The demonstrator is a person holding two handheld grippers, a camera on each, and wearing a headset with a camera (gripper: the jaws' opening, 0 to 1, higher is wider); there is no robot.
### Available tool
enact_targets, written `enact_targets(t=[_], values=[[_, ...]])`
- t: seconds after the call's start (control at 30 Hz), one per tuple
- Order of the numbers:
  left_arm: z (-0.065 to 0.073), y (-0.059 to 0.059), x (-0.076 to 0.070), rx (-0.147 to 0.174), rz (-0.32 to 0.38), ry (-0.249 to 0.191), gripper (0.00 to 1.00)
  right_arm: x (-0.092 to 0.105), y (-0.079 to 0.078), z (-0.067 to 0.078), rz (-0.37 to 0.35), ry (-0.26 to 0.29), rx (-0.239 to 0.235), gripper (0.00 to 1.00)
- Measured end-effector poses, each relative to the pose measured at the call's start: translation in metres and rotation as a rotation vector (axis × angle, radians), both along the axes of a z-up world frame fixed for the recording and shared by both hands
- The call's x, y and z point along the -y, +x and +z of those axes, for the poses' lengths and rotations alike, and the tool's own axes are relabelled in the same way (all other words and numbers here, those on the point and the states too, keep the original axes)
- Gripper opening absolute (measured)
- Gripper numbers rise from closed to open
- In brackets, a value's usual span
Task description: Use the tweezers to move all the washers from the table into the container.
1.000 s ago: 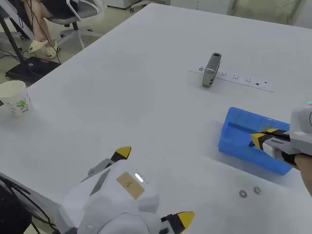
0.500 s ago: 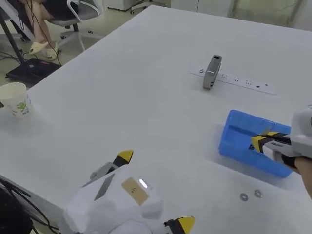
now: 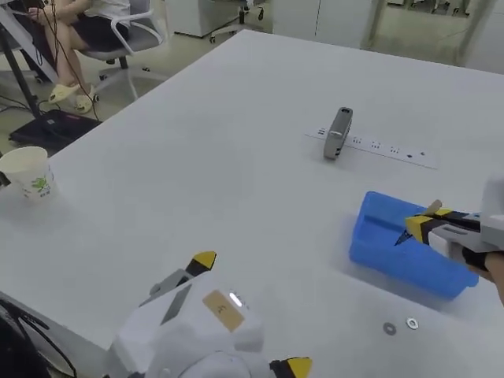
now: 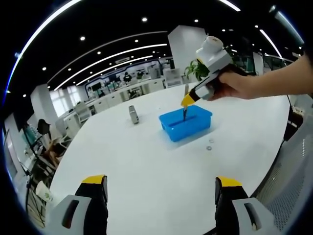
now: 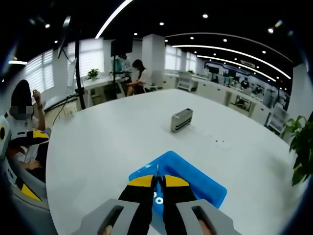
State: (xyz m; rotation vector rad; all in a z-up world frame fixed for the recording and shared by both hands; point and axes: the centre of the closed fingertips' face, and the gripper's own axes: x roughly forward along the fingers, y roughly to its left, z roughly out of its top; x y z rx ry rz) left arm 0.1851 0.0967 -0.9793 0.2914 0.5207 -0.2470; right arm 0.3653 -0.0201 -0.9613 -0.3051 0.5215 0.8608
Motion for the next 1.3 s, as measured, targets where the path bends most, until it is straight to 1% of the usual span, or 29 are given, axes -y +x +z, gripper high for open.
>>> enact_targets(t=[0.1, 0.23, 0.4, 0.5, 0.6, 0.7, 0.9, 1.03, 1.2, 1.3], values=[[0.001, 0.0, 0.0, 0.004, 0.0, -0.003, 0.93, 0.0, -0.007, 0.007, 0.012, 0.003, 0.011, 0.02], [0.001, 0.0, -0.001, 0.006, 0.004, -0.003, 0.93, -0.001, -0.017, 0.013, 0.025, 0.012, 0.017, 0.02], [0.001, 0.0, -0.001, 0.005, 0.004, -0.001, 0.93, 0.0, -0.03, 0.012, 0.038, 0.019, 0.009, 0.02], [0.001, 0.0, -0.001, 0.005, 0.006, 0.002, 0.93, 0.003, -0.037, 0.008, 0.045, 0.018, -0.003, 0.02], [0.0, 0.0, -0.002, 0.004, 0.006, 0.002, 0.93, 0.006, -0.045, 0.001, 0.048, 0.013, -0.023, 0.02], [0.0, 0.0, -0.002, 0.002, 0.006, 0.005, 0.93, 0.01, -0.049, -0.005, 0.04, 0.018, -0.041, 0.02], [-0.001, 0.0, -0.004, 0.0, 0.016, 0.005, 0.93, 0.017, -0.059, -0.021, 0.031, 0.006, -0.086, 0.02], [-0.001, 0.0, -0.004, -0.001, 0.016, 0.007, 0.93, 0.019, -0.067, -0.03, 0.034, -0.011, -0.105, 0.02], [-0.002, 0.0, -0.004, -0.003, 0.016, 0.01, 0.92, 0.02, -0.076, -0.038, 0.031, -0.006, -0.139, 0.02], [-0.002, 0.0, -0.004, -0.003, 0.014, 0.011, 0.92, 0.02, -0.08, -0.041, 0.035, -0.017, -0.142, 0.02]])
